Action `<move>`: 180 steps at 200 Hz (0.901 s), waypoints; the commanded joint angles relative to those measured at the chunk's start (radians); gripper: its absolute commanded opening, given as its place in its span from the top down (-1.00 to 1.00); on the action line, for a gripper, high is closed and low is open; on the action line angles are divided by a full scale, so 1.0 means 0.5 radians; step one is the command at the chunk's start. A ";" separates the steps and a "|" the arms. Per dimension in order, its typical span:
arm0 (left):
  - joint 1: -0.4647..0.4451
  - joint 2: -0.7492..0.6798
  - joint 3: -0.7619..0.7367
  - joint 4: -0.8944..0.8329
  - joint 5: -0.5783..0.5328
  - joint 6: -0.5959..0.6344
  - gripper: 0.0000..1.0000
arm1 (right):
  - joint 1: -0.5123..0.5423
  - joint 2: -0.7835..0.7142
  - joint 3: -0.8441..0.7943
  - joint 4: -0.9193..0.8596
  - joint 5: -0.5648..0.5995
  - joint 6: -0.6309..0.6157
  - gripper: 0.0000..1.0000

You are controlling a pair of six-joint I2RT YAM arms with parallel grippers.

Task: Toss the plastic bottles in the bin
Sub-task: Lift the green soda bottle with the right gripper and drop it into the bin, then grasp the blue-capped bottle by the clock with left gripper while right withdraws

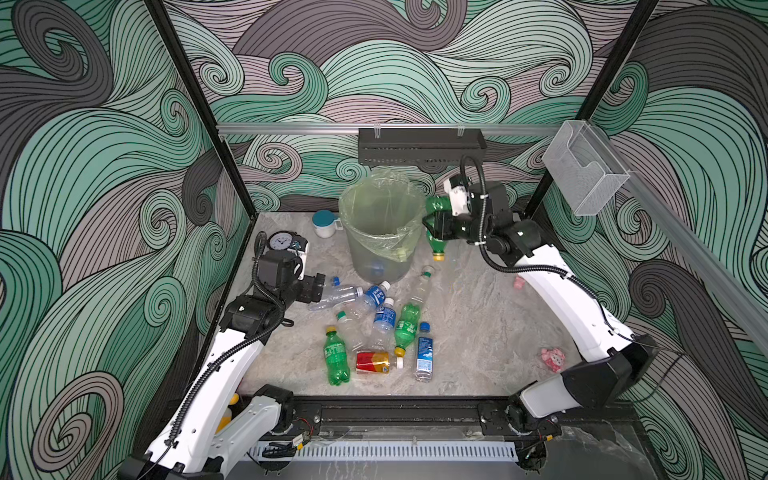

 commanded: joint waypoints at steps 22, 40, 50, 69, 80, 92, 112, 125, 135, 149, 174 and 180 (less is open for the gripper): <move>0.016 -0.015 0.069 -0.092 0.076 -0.060 -0.89 | 0.075 0.499 0.695 -0.171 -0.089 -0.005 -0.62; 0.015 -0.011 0.078 -0.115 0.094 -0.068 -0.89 | 0.075 0.403 0.521 -0.094 -0.073 -0.023 -0.69; 0.018 -0.011 0.067 -0.104 0.097 -0.065 -0.90 | 0.074 0.293 0.348 -0.016 -0.044 -0.044 -0.75; 0.018 0.015 0.047 -0.080 0.119 -0.058 -0.90 | 0.065 0.049 0.008 0.088 0.016 -0.092 -0.82; 0.019 0.050 0.047 -0.072 0.136 -0.058 -0.90 | 0.052 -0.088 -0.174 0.131 0.049 -0.099 -0.83; 0.019 0.090 0.043 -0.058 0.146 -0.058 -0.90 | 0.032 -0.227 -0.351 0.149 0.095 -0.092 -0.85; 0.018 0.158 0.027 -0.015 0.156 -0.064 -0.90 | -0.023 -0.412 -0.606 0.167 0.134 -0.070 -0.86; 0.018 0.199 0.018 0.012 0.162 -0.074 -0.89 | -0.069 -0.505 -0.751 0.161 0.138 -0.047 -0.86; 0.019 0.227 0.011 0.035 0.171 -0.077 -0.87 | -0.105 -0.569 -0.855 0.160 0.140 -0.024 -0.86; 0.018 0.273 0.006 0.057 0.180 -0.075 -0.87 | -0.150 -0.655 -0.981 0.158 0.146 0.005 -0.87; 0.018 0.360 -0.011 0.064 0.180 -0.022 -0.84 | -0.208 -0.759 -1.150 0.160 0.174 0.027 -0.87; 0.019 0.386 -0.010 0.062 0.181 0.007 -0.83 | -0.222 -0.774 -1.181 0.163 0.183 0.029 -0.87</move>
